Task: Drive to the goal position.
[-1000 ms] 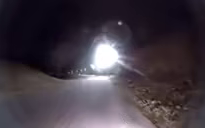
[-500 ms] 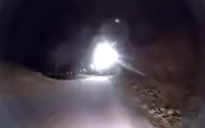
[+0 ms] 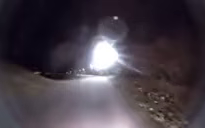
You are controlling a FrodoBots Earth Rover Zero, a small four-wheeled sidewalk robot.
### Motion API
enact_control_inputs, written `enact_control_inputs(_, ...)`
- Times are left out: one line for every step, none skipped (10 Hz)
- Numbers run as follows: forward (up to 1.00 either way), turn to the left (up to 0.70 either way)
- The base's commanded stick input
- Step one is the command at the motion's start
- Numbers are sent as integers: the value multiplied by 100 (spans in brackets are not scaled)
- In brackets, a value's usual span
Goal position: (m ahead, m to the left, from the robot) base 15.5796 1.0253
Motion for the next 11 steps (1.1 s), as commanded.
enact_control_inputs(100,0)
enact_control_inputs(100,0)
enact_control_inputs(100,0)
enact_control_inputs(100,0)
enact_control_inputs(100,0)
enact_control_inputs(100,0)
enact_control_inputs(100,0)
enact_control_inputs(100,0)
enact_control_inputs(100,0)
enact_control_inputs(100,0)
enact_control_inputs(100,0)
